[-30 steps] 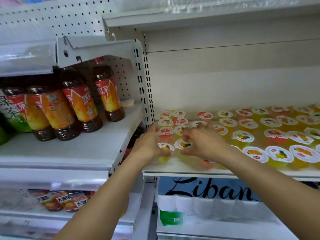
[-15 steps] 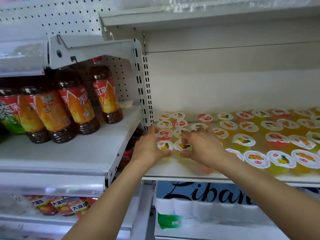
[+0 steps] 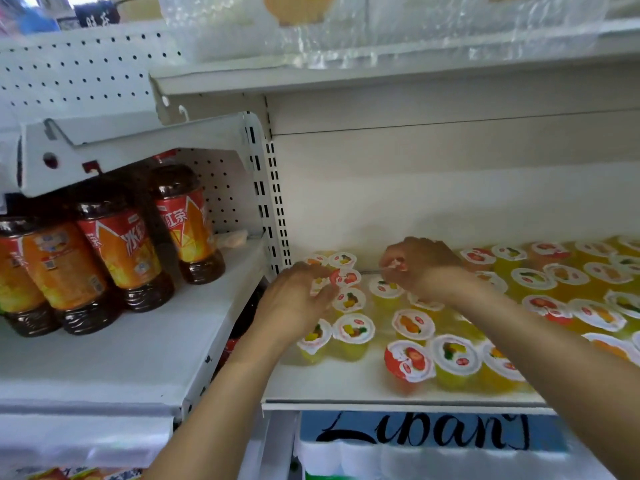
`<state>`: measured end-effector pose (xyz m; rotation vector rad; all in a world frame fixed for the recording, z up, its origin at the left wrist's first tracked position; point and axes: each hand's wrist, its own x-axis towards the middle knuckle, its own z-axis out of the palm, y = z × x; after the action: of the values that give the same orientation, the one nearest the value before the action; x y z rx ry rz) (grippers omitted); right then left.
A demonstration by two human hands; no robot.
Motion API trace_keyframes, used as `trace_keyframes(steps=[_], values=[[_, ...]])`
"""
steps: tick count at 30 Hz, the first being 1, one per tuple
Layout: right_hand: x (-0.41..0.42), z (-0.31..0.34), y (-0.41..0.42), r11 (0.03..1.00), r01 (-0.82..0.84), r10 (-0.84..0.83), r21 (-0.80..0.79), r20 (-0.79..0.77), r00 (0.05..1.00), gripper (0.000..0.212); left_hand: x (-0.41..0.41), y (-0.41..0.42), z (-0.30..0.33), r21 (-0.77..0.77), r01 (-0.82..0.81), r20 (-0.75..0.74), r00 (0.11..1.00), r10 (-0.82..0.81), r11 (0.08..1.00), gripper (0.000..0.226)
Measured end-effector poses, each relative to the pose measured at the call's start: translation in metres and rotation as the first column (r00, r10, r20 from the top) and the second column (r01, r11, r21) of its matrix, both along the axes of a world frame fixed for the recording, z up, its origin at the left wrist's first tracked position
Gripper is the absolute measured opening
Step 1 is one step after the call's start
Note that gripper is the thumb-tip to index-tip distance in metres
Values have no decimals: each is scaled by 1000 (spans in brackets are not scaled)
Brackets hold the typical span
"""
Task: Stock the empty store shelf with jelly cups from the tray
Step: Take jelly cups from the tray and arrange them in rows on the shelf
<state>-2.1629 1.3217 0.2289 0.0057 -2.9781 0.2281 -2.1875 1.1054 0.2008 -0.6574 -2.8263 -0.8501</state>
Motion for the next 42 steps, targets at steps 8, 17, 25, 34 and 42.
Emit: trace_keyframes(steps=[8, 17, 25, 34, 42], values=[[-68, -25, 47, 996, 16, -9, -88, 76, 997, 49, -81, 40, -6, -264, 93, 22, 996, -91, 960, 35], [-102, -42, 31, 994, 6, -3, -109, 27, 1000, 26, -94, 47, -22, -424, 104, 35, 995, -98, 900, 38], [-109, -53, 21, 927, -82, 79, -365, -23, 997, 18, -89, 45, -20, -347, 128, 48, 992, -119, 929, 36], [-53, -22, 29, 985, -150, 159, -89, 94, 983, 40, -74, 34, -26, -185, 56, -83, 994, -73, 981, 22], [-46, -40, 20, 988, -78, 98, -132, 155, 983, 45, -66, 36, -28, -265, 76, -30, 996, -87, 961, 28]])
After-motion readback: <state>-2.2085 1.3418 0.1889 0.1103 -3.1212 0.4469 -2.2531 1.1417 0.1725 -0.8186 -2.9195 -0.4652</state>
